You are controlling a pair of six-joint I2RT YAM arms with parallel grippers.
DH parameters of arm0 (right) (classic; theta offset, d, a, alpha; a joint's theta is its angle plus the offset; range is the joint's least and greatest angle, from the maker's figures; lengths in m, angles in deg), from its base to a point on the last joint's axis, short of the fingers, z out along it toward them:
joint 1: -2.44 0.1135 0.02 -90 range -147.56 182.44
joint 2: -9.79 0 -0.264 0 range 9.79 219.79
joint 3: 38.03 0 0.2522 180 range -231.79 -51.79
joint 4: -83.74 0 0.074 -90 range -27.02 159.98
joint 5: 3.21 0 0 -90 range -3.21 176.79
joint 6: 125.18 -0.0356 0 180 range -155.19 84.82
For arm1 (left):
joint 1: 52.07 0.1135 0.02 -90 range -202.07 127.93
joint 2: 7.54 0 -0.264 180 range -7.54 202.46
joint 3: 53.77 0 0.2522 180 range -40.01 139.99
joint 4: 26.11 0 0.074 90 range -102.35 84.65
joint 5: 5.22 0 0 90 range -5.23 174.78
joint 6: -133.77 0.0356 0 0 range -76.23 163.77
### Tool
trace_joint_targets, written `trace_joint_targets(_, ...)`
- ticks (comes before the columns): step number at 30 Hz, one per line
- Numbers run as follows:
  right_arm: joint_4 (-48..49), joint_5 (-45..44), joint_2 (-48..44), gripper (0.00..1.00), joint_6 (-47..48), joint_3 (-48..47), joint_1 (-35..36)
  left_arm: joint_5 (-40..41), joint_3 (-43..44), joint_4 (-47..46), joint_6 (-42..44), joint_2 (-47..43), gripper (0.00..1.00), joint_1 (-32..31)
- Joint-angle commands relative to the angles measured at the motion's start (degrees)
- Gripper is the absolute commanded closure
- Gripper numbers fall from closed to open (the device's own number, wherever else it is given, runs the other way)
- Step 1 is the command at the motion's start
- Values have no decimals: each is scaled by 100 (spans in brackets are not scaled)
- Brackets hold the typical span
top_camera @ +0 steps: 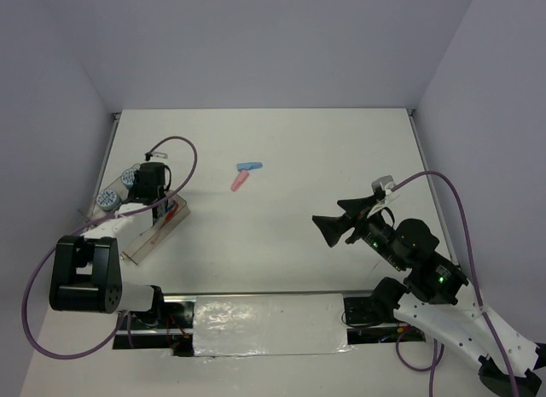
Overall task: Sort the stationery into containers
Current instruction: Pick up the stationery from the storage box.
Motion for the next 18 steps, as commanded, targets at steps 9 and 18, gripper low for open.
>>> trace_joint_targets(9, 180, 81, 118, 0, 76, -133, -19, 204, 67, -309, -114, -214, 1, 31)
trace_joint_targets(18, 14, 37, 1231, 0, -29, -940, -27, 221, 672, -45, -770, -1031, 1, -249)
